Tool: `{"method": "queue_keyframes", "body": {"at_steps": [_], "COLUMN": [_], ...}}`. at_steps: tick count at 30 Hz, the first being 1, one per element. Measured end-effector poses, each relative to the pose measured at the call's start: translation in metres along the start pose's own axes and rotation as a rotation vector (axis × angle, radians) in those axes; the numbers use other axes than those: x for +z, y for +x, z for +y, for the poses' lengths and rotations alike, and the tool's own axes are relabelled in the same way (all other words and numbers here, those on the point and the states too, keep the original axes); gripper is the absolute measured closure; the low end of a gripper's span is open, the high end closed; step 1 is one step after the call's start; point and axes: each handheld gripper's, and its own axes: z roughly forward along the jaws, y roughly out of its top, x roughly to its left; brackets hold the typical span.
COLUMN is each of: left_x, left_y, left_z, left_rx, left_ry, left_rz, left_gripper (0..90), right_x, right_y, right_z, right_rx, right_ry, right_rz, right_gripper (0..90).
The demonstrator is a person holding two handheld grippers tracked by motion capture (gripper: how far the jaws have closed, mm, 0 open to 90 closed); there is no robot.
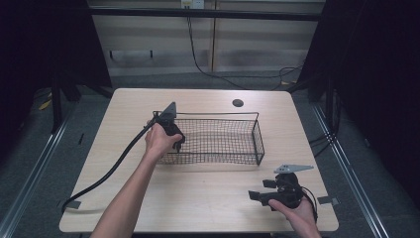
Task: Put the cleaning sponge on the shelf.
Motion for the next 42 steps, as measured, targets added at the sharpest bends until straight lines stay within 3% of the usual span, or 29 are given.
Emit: {"method": "queue_keyframes", "body": {"at_steps": [8, 11, 21, 24, 26, 31, 34, 37, 42], "left_x": [-0.001, -0.001, -0.004, -0.01, -0.013, -0.019, -0.024, -0.027, -0.038], "left_y": [0.0, 0.001, 0.002, 0.004, 0.004, 0.008, 0.016, 0.019, 0.022], "left_z": [0.0, 0.0, -0.001, -0.002, -0.003, -0.005, -0.008, -0.01, -0.015], "left_rx": [0.031, 0.03, 0.017, 0.024, 0.018, 0.025, 0.023, 0.026, 0.052], "left_ry": [0.006, 0.01, -0.015, -0.021, -0.043, -0.045, -0.079, -0.089, -0.122], "left_rz": [-0.016, -0.023, -0.031, -0.055, -0.053, -0.067, -0.143, -0.124, -0.17], "left_gripper": [24.2, 20.0, 19.3, 18.9, 18.9, 18.8, 18.5, 21.4, 17.6], "right_x": [0.0, 0.0, 0.0, 0.0, 0.0, 0.0, 0.0, 0.0, 0.0], "right_y": [0.0, 0.0, 0.0, 0.0, 0.0, 0.0, 0.0, 0.001, 0.001], "right_z": [0.0, 0.0, 0.0, 0.0, 0.0, 0.0, 0.0, 0.0, 0.0], "right_rx": [0.0, 0.001, -0.003, -0.001, -0.001, -0.003, -0.003, -0.003, -0.002], "right_ry": [0.0, 0.0, 0.002, 0.002, 0.002, 0.003, 0.003, 0.004, 0.006], "right_rz": [0.0, 0.001, 0.001, 0.001, -0.001, 0.001, 0.001, 0.0, -0.001], "right_gripper": [20.3, 20.3, 20.2, 20.2, 20.2, 20.2, 20.2, 20.2, 20.2]}}
